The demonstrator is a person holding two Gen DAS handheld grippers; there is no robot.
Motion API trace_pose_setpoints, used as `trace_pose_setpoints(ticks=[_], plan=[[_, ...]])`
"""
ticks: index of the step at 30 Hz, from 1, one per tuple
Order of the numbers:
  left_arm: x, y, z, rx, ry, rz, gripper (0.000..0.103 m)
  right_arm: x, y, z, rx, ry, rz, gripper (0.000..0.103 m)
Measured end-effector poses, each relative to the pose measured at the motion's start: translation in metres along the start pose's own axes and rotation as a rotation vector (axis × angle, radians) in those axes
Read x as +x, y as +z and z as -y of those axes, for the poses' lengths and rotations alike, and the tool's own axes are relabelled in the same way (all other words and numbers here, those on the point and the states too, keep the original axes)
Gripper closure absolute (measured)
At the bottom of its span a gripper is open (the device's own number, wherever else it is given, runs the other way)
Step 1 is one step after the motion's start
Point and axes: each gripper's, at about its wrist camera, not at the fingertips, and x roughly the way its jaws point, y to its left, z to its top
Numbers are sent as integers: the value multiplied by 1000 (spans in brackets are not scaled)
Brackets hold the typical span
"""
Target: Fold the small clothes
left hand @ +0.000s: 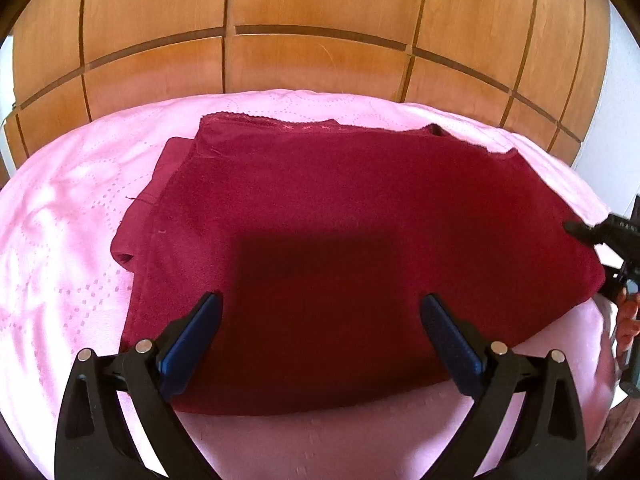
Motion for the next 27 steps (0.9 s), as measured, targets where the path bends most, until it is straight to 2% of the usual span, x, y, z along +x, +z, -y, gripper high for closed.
trace_pose_setpoints(ticks=[6, 12, 16, 21, 25, 27], plan=[[-17, 9, -13, -65, -1, 45, 3, -4, 2, -9, -18, 19, 9, 81], [-34, 17, -42, -88, 111, 136, 3, -6, 6, -23, -29, 35, 35, 84], [-35, 17, -66, -131, 166, 140, 3, -14, 7, -45, -64, 58, 65, 84], [-35, 14, -99, -250, 182, 131, 3, -20, 6, -83, -127, 80, 88, 84], [-29, 9, -113, -295, 202, 102, 3, -20, 2, -116, -191, 82, 86, 84], [-25, 6, -119, -307, 198, 82, 3, -20, -1, -133, -209, 114, 85, 84]])
